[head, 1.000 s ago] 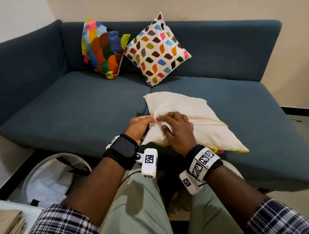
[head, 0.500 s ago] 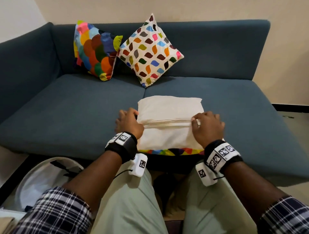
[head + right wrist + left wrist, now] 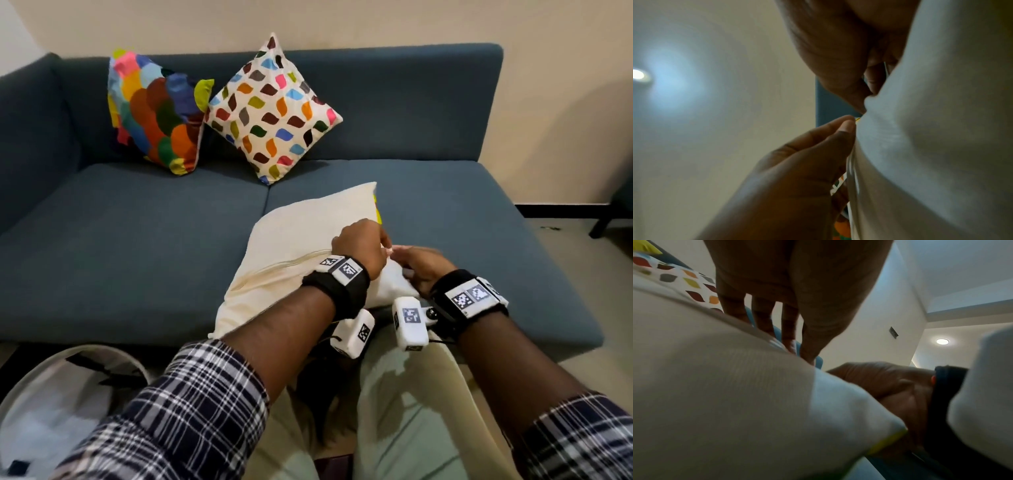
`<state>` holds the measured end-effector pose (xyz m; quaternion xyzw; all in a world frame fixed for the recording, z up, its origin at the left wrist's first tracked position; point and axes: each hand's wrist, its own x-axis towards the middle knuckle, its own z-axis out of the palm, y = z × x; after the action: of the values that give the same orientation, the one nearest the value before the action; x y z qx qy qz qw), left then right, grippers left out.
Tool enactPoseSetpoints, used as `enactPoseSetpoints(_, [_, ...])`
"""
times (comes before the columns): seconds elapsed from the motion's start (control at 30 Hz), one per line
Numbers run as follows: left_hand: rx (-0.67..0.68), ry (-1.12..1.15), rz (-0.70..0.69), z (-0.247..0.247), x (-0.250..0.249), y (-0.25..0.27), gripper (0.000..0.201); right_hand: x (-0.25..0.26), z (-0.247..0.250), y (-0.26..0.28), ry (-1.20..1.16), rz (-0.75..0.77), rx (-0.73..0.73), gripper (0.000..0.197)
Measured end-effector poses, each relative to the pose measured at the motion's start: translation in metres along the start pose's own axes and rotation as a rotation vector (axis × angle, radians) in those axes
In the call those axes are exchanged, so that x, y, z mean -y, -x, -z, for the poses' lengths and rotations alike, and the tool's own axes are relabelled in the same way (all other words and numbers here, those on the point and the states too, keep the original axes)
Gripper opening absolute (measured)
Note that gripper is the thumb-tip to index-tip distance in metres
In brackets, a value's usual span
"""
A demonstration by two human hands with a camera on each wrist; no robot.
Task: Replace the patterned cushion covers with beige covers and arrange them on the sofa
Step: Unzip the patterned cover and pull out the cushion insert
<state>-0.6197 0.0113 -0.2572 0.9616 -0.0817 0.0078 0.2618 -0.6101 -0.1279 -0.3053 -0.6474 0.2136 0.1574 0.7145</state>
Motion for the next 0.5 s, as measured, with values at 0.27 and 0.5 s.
enactPoseSetpoints(0.27, [-0.054, 0.012, 0.178, 0.012, 0.014, 0.0, 0.027, 0.001, -0.02, 0.018, -0.086, 0.154, -0.066, 0.03])
enactPoseSetpoints(0.5, [0.01, 0.038, 0.188, 0.014, 0.012, 0.008, 0.015, -0.003, -0.032, 0.028, -0.047, 0.253, -0.114, 0.032])
